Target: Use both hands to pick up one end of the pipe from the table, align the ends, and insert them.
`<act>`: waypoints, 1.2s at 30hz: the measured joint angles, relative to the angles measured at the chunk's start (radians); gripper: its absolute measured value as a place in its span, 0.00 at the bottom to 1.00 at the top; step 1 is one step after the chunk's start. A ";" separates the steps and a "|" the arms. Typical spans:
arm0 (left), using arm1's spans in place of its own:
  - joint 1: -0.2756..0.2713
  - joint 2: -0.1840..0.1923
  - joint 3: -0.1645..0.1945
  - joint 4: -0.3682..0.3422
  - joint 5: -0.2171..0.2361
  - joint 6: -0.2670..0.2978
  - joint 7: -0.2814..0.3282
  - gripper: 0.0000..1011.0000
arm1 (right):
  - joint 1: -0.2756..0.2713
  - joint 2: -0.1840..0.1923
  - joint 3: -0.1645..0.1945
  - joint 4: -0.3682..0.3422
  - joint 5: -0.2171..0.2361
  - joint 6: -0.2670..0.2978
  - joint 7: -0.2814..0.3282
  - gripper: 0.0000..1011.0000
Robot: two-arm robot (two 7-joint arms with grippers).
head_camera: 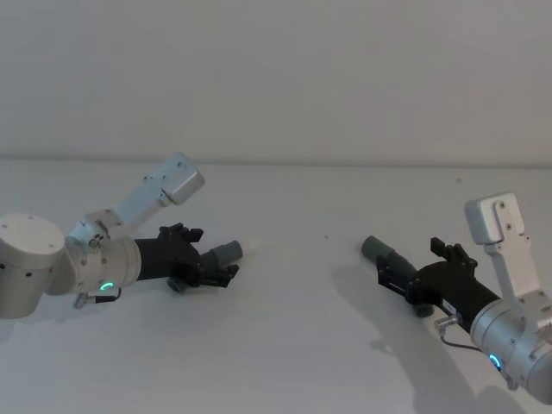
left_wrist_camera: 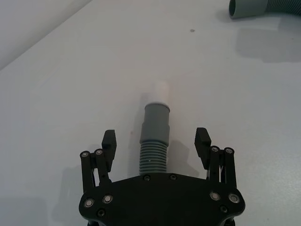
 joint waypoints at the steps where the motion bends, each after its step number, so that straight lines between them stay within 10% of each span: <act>1: -0.003 -0.002 0.001 0.004 -0.001 0.000 -0.001 0.99 | 0.000 0.000 0.000 0.000 0.000 0.000 0.000 0.99; 36: -0.065 0.017 0.050 0.011 0.067 -0.013 -0.049 0.99 | 0.000 0.000 0.000 0.000 0.000 0.000 0.000 0.99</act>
